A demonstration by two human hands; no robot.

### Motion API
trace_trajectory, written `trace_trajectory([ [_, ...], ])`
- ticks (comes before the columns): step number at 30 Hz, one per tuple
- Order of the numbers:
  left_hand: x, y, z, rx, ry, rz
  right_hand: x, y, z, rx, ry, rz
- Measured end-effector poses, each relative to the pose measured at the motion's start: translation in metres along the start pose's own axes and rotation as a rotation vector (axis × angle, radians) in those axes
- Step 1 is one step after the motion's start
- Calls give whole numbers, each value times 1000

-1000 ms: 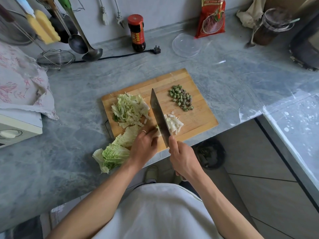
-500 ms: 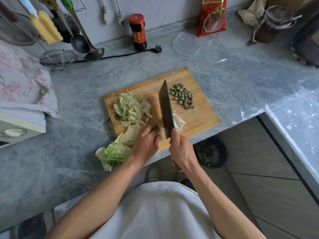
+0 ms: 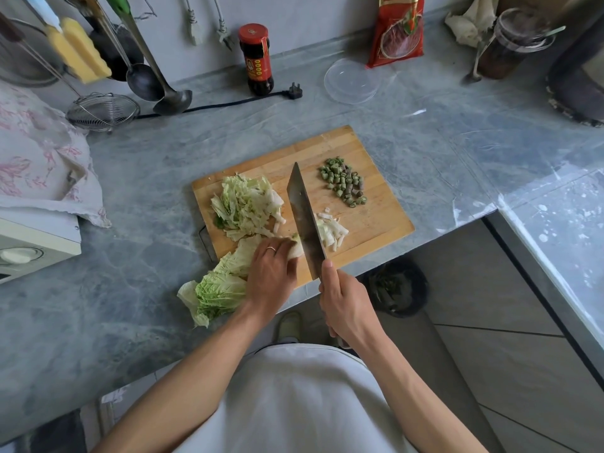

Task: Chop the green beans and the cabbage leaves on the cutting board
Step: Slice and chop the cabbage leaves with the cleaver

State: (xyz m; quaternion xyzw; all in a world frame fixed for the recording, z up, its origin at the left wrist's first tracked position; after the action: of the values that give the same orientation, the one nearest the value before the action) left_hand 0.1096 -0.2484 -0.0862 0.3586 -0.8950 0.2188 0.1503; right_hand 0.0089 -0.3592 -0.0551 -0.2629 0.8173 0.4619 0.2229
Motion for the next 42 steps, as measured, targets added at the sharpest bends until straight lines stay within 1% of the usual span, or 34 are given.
trace_trajectory([
  [5,-3,-1,2,-6,38,2,0,-1,7,-2,19,18],
  [12,-3,-3,1,2,116,43,-13,-4,16,92,4,18],
  [17,-6,-1,6,-58,96,14,-8,-15,15,52,-146,88],
  [22,-5,0,6,-123,94,76,-3,-8,11,20,-175,80],
  [25,-10,1,7,-156,98,75,1,-2,13,34,-110,57],
  [28,-9,3,6,-136,93,81,1,2,17,47,-71,38],
  [32,-9,0,-1,-79,122,43,-1,7,22,37,-58,40],
  [35,-6,-1,-3,-100,131,80,-1,10,24,25,-45,56],
  [38,-7,0,-2,-96,140,117,-2,11,25,53,-46,66],
  [42,-2,-2,-13,-32,217,136,-10,13,33,115,-15,59],
])
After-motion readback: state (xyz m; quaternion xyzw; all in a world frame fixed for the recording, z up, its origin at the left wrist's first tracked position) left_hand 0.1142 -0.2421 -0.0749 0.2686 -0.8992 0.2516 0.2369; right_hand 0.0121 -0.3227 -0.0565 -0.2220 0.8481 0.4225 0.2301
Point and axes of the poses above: each hand's wrist, its own y-axis away from the middle knuckle, its own z-axis out of the palm, x = y × z, the point moved 10 cm from there along -y, towards the middle knuckle, and after that the axes turned 15 degrees about z, right-handed, at the moved point
